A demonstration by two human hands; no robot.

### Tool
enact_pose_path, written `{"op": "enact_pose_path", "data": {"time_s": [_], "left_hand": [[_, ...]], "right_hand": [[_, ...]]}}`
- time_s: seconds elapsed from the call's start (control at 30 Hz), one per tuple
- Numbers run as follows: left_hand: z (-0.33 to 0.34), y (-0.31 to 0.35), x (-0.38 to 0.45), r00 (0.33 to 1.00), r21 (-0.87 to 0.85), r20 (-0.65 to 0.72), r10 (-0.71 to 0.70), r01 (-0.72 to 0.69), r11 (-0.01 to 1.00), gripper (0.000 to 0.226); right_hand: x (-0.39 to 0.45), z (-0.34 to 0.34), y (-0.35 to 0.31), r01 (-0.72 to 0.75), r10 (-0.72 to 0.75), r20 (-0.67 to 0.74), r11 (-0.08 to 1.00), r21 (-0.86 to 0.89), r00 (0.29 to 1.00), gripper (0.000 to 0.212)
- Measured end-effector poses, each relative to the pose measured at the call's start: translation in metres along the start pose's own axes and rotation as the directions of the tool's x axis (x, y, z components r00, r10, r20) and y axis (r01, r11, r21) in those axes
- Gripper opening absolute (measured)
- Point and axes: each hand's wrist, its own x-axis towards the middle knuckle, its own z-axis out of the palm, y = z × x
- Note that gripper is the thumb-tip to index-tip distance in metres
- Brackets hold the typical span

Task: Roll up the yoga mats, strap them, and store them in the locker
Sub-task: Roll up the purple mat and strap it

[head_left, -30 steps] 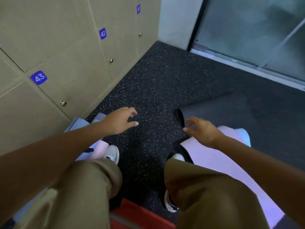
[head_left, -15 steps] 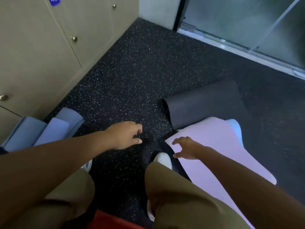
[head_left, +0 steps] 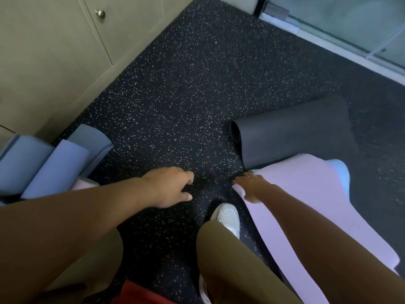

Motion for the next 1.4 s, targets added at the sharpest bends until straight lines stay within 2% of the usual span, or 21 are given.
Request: {"op": "enact_pose_path", "data": {"time_s": [0.1,0.23,0.4,0.53,0.67,0.73,0.87,1.0,1.1,1.2,1.27,1.3,1.4], "left_hand": [[0.001,0.010,0.003,0.999,-0.004,0.050,0.019,-0.019,1.000,0.047],[-0.008,0.025,0.007,0.999,-0.034,0.047,0.016,-0.014,0.999,0.048],[-0.005,0.039,0.010,1.000,-0.133,0.005,0.014,-0.013,0.991,0.046],[0.005,0.040,0.010,0.998,-0.126,0.047,0.042,-0.035,0.991,0.046],[0.006,0.036,0.012,0.996,-0.100,0.087,0.024,-0.015,0.995,0.047],[0.002,0.034,0.015,0.997,-0.099,0.079,0.011,-0.003,0.995,0.047],[-0.008,0.040,0.011,0.999,-0.106,0.043,-0.018,0.023,0.994,0.046],[-0.017,0.061,-0.011,1.000,-0.134,0.004,-0.022,0.023,0.991,0.043],[-0.027,0.082,-0.035,1.000,-0.126,-0.028,0.004,-0.007,0.992,0.041],[-0.041,0.102,-0.063,0.997,-0.100,-0.070,0.033,-0.040,0.994,0.041],[-0.055,0.116,-0.085,0.993,-0.066,-0.101,0.060,-0.067,0.996,0.042],[-0.063,0.124,-0.095,0.989,-0.049,-0.125,0.075,-0.082,0.995,0.042],[-0.087,0.149,-0.130,0.973,-0.011,-0.202,0.115,-0.120,0.993,0.040]], "right_hand": [[0.004,0.004,0.006,-0.009,0.013,0.034,0.994,-0.112,0.999,0.072],[-0.004,0.003,0.008,-0.025,0.023,-0.011,0.971,-0.238,1.000,0.077],[0.002,0.007,0.007,-0.038,0.030,-0.050,0.984,-0.176,0.998,0.071],[0.017,0.006,0.011,-0.007,0.008,0.004,0.990,-0.141,1.000,0.075],[0.023,0.004,0.013,0.014,-0.020,-0.023,0.971,-0.237,1.000,0.084],[0.017,0.000,0.014,0.011,-0.025,-0.048,0.962,-0.272,0.999,0.079],[-0.019,-0.011,0.024,-0.064,0.059,-0.047,0.993,-0.097,0.997,0.062],[-0.077,-0.033,0.040,-0.148,0.150,-0.050,0.988,0.038,0.988,0.056],[-0.128,-0.050,0.056,-0.245,0.258,-0.054,0.953,0.177,0.965,0.057],[-0.185,-0.069,0.070,-0.282,0.333,-0.081,0.885,0.370,0.940,0.056],[-0.226,-0.082,0.076,-0.308,0.360,-0.104,0.889,0.339,0.927,0.072],[-0.247,-0.090,0.079,-0.333,0.384,-0.115,0.888,0.317,0.916,0.073],[-0.306,-0.113,0.086,-0.350,0.427,-0.213,0.880,0.320,0.879,0.057]]}}
